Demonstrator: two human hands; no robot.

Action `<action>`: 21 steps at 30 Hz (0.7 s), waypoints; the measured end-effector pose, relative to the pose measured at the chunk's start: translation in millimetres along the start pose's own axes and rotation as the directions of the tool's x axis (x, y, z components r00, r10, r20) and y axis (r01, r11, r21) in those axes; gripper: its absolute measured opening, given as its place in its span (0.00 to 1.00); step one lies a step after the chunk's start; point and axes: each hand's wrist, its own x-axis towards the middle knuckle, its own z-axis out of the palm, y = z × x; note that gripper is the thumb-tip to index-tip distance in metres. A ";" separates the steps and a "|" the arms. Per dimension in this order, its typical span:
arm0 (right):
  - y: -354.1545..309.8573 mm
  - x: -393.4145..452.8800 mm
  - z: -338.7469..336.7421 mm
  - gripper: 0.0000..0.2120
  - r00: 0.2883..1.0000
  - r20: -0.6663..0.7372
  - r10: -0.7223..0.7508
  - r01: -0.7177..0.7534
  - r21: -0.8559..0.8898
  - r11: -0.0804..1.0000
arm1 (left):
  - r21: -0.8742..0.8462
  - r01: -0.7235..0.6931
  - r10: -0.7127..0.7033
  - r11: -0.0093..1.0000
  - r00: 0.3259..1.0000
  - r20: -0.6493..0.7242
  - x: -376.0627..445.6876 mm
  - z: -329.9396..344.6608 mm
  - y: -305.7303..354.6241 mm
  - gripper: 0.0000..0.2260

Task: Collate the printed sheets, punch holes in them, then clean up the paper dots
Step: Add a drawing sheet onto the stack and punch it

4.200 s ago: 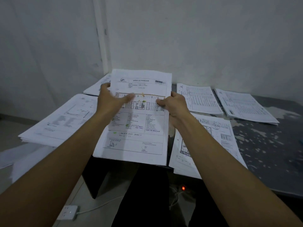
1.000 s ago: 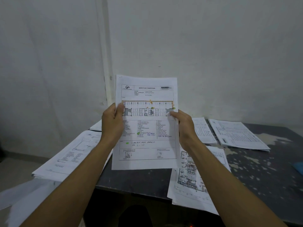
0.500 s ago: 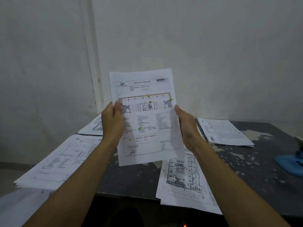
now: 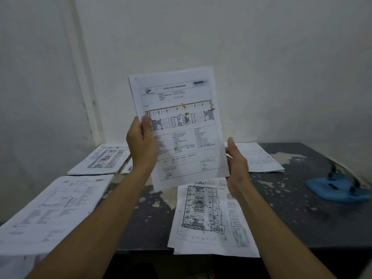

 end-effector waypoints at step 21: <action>-129.5 -2.0 -186.7 0.14 0.793 -0.234 -0.562 0.346 -0.586 0.732 | -0.252 0.358 -0.193 0.899 0.840 0.507 -137.0 206.1 29.1 0.14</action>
